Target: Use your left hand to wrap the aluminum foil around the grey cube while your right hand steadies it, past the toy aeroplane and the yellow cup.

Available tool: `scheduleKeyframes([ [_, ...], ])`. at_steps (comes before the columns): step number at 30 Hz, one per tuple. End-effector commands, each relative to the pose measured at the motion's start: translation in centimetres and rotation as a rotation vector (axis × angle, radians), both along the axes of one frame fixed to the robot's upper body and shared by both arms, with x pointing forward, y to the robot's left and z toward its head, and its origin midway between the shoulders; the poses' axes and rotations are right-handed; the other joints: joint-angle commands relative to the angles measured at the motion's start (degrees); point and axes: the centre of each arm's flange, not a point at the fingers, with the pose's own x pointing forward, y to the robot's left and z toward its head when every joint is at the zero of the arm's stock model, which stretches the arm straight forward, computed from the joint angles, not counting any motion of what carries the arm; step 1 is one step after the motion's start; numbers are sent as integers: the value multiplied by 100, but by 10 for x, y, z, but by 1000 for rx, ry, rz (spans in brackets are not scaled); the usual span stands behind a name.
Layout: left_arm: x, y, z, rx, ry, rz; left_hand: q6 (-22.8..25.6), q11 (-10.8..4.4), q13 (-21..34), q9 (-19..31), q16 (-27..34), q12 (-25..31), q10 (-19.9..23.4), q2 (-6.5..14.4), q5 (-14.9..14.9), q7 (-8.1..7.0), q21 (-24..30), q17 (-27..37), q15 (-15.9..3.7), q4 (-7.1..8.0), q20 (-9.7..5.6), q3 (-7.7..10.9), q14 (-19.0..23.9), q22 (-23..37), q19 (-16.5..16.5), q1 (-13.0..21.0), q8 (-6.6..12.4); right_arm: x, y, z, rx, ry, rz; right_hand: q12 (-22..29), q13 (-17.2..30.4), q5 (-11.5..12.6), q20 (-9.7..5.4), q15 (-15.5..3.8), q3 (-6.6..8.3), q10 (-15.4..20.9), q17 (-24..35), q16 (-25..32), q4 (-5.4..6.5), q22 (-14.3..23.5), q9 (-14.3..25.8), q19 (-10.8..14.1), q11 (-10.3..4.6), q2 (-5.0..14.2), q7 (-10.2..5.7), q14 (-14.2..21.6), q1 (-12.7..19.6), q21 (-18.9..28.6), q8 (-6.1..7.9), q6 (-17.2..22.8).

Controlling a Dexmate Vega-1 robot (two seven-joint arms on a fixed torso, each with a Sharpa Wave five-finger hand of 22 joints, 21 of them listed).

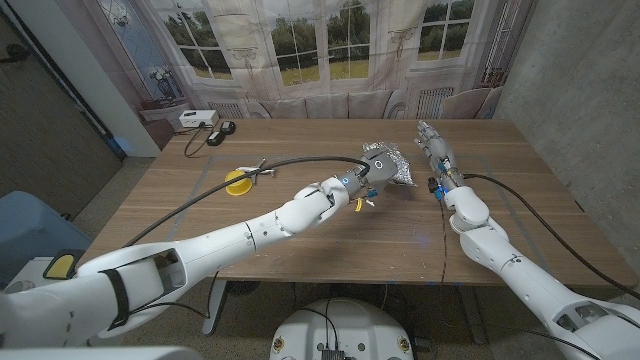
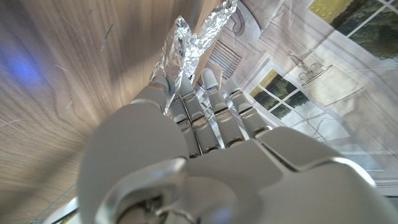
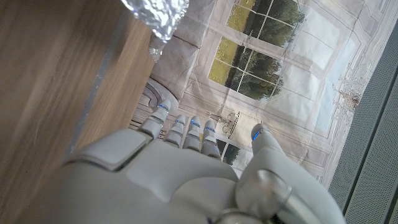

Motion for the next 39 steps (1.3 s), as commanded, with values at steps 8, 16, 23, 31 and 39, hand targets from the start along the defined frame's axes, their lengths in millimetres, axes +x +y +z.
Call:
scheduleKeyframes([
  [8, -39, 31, 20, -70, 71, -5, -12, 50, 186, 497, -91, 116, 8, 161, 159, -1, 82, 64, -911, 168, -5, 139, 89, 20, 31, 183, 301, -6, 12, 8, -32, -17, 15, -11, -4, 32, -3, -21, 16, 31, 14, 27, 3, 19, 18, 25, -6, 7, 19, 16, -15, 38, -15, 41],
  [16, -57, 42, 19, -77, 134, -6, -46, 58, 300, 601, -137, 176, 40, 148, 223, 15, 126, 112, -919, 189, -3, 158, 144, 25, 21, 192, 423, -11, 16, 8, -37, -22, 16, -11, -4, 32, 1, -14, 19, 34, 12, 25, 0, 19, 18, 24, 8, 9, 27, 13, -15, 36, -18, 34],
  [23, -69, 48, 12, -68, 184, 16, -33, 70, 365, 658, -150, 206, 49, 148, 250, 18, 149, 153, -915, 198, 3, 167, 186, 26, 11, 200, 506, -14, 19, 4, -35, -22, 23, -11, -4, 32, 2, -14, 21, 36, 12, 24, -2, 19, 18, 22, 14, 9, 32, 15, -17, 35, -16, 38],
  [31, -78, 54, 6, -89, 229, 45, -5, 121, 469, 743, -99, 268, 104, 146, 255, 78, 205, 308, -893, 141, 31, 154, 224, 34, 21, 282, 637, -15, 22, -1, -29, -18, 24, -12, -4, 31, 2, -19, 23, 36, 11, 25, -2, 19, 18, 19, 5, 10, 36, 18, -20, 34, -18, 36],
  [39, -83, 61, 0, -71, 285, 36, 69, 130, 564, 677, -66, 328, 165, 131, 214, 160, 265, 434, -873, 102, 39, 132, 265, 45, 23, 323, 683, -19, 23, -4, -26, -16, 21, -15, -5, 30, -8, -17, 23, 31, 12, 23, -1, 19, 18, 22, -20, 9, 30, 14, -27, 35, -19, 33],
])
